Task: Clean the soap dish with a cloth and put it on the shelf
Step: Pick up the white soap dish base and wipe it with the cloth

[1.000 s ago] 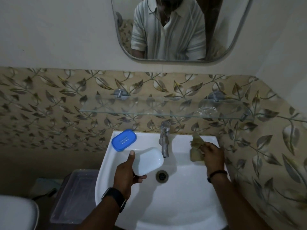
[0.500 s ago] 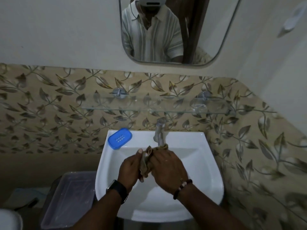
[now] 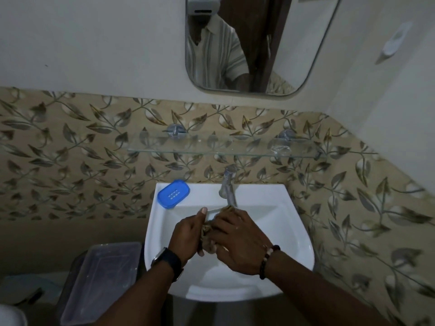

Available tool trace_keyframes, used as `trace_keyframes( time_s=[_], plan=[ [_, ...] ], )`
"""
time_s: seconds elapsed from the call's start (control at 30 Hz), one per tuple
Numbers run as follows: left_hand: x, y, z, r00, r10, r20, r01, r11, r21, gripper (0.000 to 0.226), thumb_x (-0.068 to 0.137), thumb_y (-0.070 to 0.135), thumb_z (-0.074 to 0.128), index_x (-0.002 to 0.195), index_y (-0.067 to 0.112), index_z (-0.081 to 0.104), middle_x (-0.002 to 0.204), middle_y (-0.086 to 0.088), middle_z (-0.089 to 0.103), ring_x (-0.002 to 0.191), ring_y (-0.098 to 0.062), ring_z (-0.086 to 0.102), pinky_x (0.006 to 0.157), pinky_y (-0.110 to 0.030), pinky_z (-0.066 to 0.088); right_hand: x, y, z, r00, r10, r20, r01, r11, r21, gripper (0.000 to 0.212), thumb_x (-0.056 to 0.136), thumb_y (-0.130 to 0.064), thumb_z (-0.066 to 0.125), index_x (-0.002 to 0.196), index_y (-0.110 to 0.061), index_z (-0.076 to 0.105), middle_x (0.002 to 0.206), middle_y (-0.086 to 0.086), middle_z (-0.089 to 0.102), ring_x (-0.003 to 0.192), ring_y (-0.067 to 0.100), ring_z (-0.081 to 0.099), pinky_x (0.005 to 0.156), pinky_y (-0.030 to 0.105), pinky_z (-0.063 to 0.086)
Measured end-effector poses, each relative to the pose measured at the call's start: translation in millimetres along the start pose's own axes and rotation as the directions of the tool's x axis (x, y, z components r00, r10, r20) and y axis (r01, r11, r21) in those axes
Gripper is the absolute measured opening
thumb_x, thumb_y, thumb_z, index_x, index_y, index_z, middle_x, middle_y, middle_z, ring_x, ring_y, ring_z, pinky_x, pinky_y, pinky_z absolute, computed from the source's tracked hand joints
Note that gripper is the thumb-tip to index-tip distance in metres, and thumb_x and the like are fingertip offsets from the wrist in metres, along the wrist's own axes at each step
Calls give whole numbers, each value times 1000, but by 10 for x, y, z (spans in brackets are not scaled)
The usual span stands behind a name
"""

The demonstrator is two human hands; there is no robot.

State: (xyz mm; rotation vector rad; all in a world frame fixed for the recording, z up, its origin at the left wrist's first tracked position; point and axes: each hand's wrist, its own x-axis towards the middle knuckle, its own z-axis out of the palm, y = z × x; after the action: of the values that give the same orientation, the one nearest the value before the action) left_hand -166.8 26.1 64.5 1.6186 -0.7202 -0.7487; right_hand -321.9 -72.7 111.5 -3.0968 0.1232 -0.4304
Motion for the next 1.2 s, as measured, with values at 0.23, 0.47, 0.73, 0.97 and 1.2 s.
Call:
trace_keyframes(
  time_s=[0.23,0.47,0.73,0.97,1.2],
  plan=[
    [59,-47,-155,995,92,-38,-89,992,86,64,97,68,36,74,22,74,69,-3,75,65,-23,72,61,-39,61,20,-145,185,969,248,-20,-245,939,-242,37,94,-29,44,129,-23,53,132,8,57,124,30,51,106,43,34],
    [34,-4,-61,986,66,-154,-42,987,152,69,97,67,36,60,16,65,63,0,71,64,-15,66,64,-33,52,80,-554,374,874,470,-125,-467,882,52,50,73,-4,66,118,-24,62,107,0,65,108,25,59,93,35,42],
    [11,-16,-123,1000,17,-11,-17,999,50,64,91,77,37,70,28,74,62,-6,74,53,-19,70,52,-30,55,45,-150,9,966,259,0,-256,955,-147,50,82,-49,59,129,-33,54,138,-2,54,133,19,45,115,41,30],
    [-6,40,-76,995,-75,-65,71,995,-65,73,91,73,41,77,10,73,64,-10,75,52,-30,72,47,-37,60,116,-444,256,958,277,-66,-278,960,-7,31,74,-9,62,102,-23,67,94,-4,64,89,19,57,85,35,51],
    [64,108,-157,998,63,-6,-63,994,-85,35,94,51,60,87,19,73,90,-2,75,90,-25,72,78,-34,61,74,-225,8,960,260,104,-274,800,534,13,92,-23,64,103,-17,63,99,-4,66,87,8,56,79,25,43]
  ],
)
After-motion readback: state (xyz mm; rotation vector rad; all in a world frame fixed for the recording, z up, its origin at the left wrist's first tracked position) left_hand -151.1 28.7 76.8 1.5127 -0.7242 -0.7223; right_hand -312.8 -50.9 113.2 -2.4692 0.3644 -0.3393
